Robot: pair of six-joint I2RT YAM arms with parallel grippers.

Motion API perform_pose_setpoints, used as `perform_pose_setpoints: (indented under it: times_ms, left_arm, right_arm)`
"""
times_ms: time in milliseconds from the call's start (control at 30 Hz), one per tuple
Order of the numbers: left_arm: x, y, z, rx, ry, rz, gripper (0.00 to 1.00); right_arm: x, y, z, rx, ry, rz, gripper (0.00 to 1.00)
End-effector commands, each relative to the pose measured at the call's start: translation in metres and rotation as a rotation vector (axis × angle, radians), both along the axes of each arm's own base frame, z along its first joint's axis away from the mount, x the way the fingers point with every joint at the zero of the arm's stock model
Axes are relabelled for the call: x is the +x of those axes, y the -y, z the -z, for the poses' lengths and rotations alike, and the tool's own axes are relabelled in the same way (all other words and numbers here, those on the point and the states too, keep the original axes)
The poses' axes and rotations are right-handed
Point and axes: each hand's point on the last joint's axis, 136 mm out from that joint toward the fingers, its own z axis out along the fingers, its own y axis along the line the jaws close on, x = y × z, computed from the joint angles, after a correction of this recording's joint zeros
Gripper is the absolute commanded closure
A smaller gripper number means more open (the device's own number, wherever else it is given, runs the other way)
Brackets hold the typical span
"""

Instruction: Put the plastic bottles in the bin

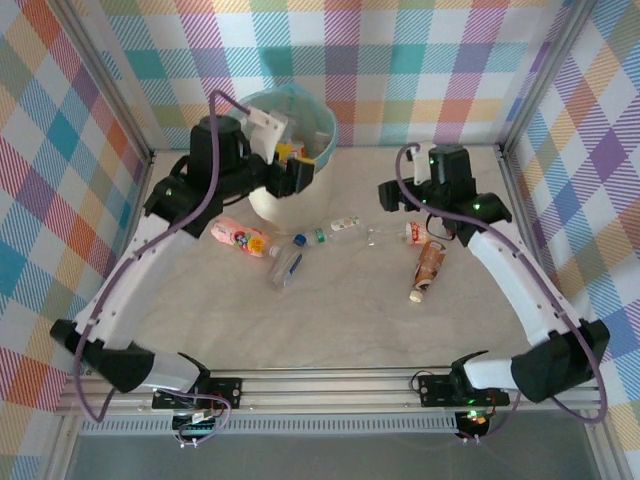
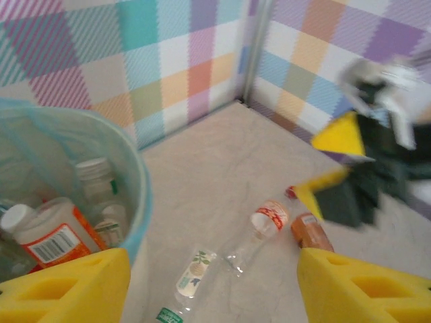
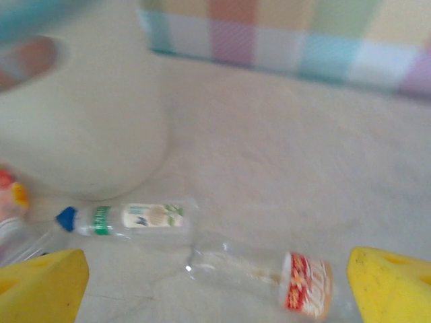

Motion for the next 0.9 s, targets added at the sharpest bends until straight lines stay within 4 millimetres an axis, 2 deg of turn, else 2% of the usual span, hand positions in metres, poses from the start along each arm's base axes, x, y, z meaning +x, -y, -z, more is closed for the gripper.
perform_pose_setpoints:
  times_ms: [0,100,200,367,700,867]
  left_arm:
    - [-0.020,0.014,0.011,0.061,0.097,0.098,0.33]
    - [-0.040,0.022,0.022,0.071,0.099,0.157,0.33]
    - [-0.049,0.026,0.034,0.081,0.086,0.178,0.33]
    - [-0.051,0.022,0.048,0.112,0.075,0.156,0.32]
    - [-0.060,0.009,0.056,0.138,0.091,0.140,0.32]
    - [-0.067,0.001,0.056,0.140,0.096,0.129,0.31]
  right_arm:
    - [0.003,0.037,0.028,0.169,-0.209,0.275,0.02]
    - [0.006,0.051,0.059,0.307,-0.359,0.425,0.05]
    - [0.009,0.038,0.081,0.418,-0.449,0.467,0.09]
    - [0.009,0.023,0.122,0.588,-0.555,0.606,0.12]
    - [0.005,0.003,0.171,0.517,-0.687,0.861,0.06]
    - [0.012,-0.002,0.189,0.487,-0.722,0.938,0.05]
